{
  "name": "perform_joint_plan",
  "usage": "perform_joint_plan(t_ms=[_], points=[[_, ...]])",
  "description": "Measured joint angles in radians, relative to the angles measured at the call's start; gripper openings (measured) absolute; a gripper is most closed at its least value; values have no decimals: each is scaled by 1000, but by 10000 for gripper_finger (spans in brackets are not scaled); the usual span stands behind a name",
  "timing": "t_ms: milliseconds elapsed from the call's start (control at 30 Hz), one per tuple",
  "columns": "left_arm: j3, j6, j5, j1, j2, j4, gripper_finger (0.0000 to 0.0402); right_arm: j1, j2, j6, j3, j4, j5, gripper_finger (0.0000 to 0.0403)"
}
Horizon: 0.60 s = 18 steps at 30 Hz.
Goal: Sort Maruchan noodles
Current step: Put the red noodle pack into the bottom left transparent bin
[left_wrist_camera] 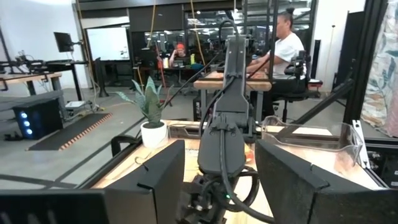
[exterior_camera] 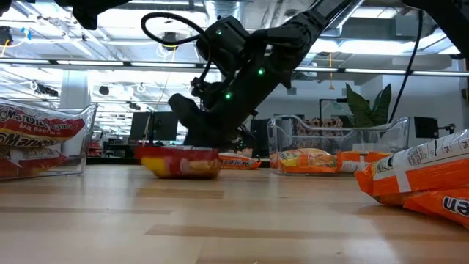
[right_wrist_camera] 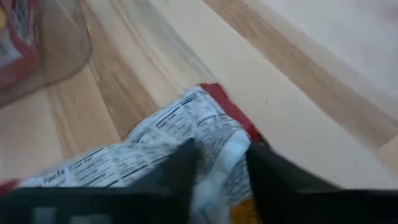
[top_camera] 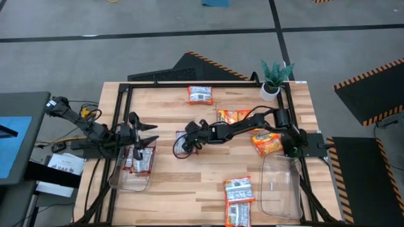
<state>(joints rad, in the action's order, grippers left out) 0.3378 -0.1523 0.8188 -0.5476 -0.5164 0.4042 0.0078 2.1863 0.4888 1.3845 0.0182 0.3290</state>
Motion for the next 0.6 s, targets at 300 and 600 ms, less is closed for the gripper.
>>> perform_joint_plan(t_ms=[300, 600], points=[[0, -26, 8, 0, 6, 18, 185, 11, -60, -120, -7, 105, -28, 7], [0, -72, -3, -2, 64, 33, 185, 53, -172, -227, -7, -137, -190, 6]])
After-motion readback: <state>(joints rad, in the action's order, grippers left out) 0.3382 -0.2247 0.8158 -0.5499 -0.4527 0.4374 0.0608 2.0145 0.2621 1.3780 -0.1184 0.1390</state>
